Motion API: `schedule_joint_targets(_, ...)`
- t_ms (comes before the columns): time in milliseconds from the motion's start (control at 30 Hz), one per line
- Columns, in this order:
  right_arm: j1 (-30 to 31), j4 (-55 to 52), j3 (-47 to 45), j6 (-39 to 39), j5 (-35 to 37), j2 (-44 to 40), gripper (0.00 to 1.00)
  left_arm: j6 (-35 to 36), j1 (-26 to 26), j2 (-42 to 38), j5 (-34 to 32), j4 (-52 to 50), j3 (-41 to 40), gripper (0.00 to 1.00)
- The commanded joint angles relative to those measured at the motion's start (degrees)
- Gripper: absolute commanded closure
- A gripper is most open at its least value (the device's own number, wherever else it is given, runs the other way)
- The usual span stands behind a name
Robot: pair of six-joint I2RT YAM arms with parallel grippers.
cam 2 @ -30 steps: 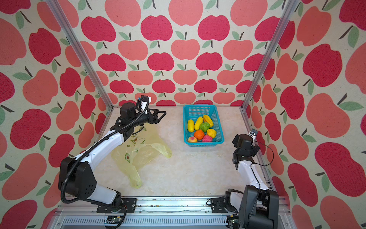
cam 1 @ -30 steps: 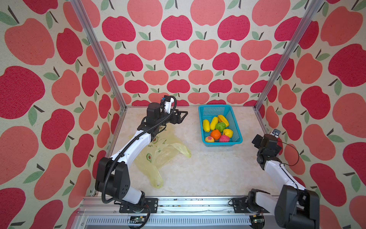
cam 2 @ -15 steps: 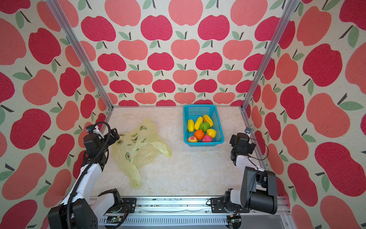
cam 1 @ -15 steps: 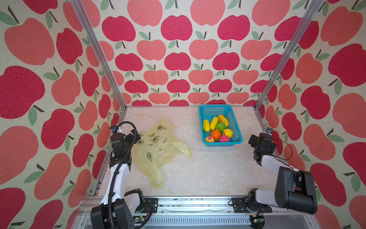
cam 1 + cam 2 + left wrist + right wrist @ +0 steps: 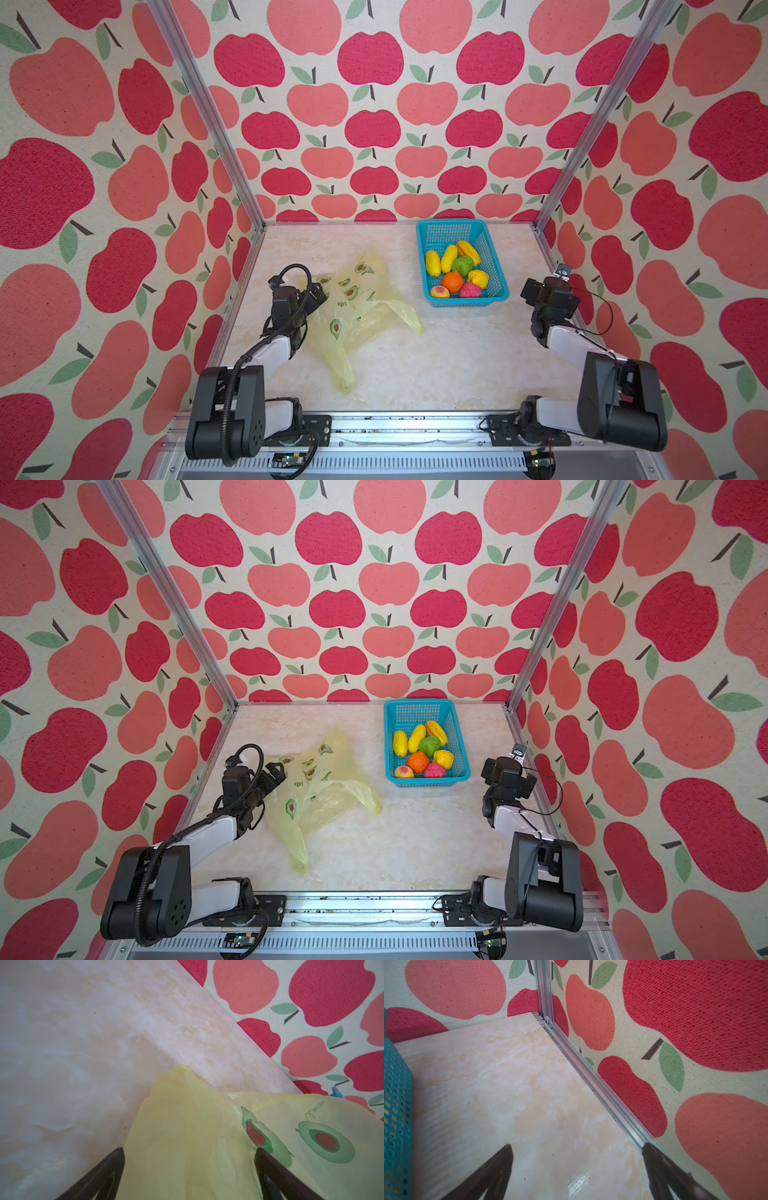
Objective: Untie the knot of the plastic bag and take out the fruit
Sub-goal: Move the plastic bag to the top-center of the table, then reset both arms
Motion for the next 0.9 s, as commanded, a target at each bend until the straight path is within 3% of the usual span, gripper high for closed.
schedule_joint_targets(0, 0.49, 0.91, 0.16, -1.34, -0.02, -0.33, 0.01, -0.72, -6.52, 7.05, -0.70, 7.09, 6.65, 0.01)
schedule_joint_targets(133, 0.44, 0.70, 0.36, -1.80, -1.86, -0.06, 0.01, 1.23, -11.86, 15.09, -0.67, 7.36, 14.56, 0.01)
schedule_joint_targets(233, 0.28, -0.04, 0.90, -2.05, -3.19, 1.07, 0.01, 2.66, -11.82, 17.24, -1.46, 5.52, 18.10, 0.01)
schedule_joint_targets(433, 2.47, 1.64, 1.86, -6.41, -6.95, 5.33, 0.01, 8.80, -5.12, 13.96, 1.91, 0.76, 21.18, 0.01)
schedule_joint_targets(600, 3.21, 4.67, 0.27, -7.05, -12.21, 6.86, 0.01, 17.71, 2.51, 5.85, 4.72, -7.64, 23.34, 0.01)
schedule_joint_targets(733, 3.72, 14.49, -2.94, -6.22, -24.05, 7.42, 0.01, 24.76, 7.63, 0.87, -2.45, -11.33, 20.23, 0.01)
schedule_joint_targets(867, 4.13, 14.95, -1.87, -7.05, -25.28, 10.63, 0.01, 29.98, 11.19, -0.48, -7.51, -3.20, 10.08, 0.01)
